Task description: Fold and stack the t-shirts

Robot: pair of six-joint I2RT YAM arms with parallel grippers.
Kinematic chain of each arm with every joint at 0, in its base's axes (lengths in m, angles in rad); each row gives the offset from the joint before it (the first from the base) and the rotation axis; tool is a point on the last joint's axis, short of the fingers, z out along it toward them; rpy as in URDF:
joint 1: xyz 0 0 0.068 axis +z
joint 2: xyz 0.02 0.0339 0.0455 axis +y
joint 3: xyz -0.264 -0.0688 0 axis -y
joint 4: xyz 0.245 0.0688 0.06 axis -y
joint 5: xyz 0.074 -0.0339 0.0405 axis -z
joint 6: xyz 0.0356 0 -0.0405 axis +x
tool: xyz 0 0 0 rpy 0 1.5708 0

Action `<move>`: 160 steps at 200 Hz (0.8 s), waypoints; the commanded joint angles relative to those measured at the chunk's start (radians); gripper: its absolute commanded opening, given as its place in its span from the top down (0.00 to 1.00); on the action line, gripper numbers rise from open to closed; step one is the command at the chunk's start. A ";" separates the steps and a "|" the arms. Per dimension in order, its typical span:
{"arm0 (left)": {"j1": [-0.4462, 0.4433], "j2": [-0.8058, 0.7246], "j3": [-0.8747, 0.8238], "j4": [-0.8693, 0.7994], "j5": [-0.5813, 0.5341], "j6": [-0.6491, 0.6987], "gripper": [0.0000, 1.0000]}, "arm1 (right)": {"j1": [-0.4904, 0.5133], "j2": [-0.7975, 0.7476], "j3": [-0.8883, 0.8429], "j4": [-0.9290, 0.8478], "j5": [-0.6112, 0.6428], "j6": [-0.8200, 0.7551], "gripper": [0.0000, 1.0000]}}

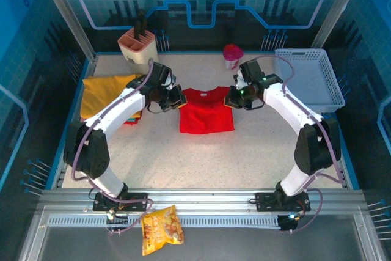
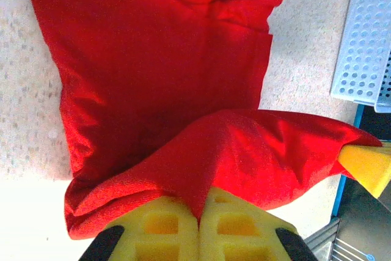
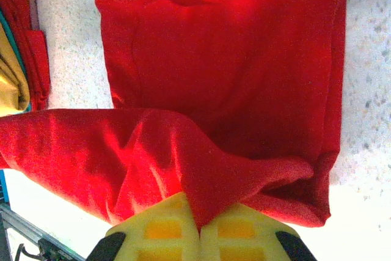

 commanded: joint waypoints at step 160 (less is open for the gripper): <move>0.029 -0.119 -0.129 0.123 0.197 0.119 1.00 | -0.017 -0.118 -0.095 0.035 -0.080 -0.021 1.00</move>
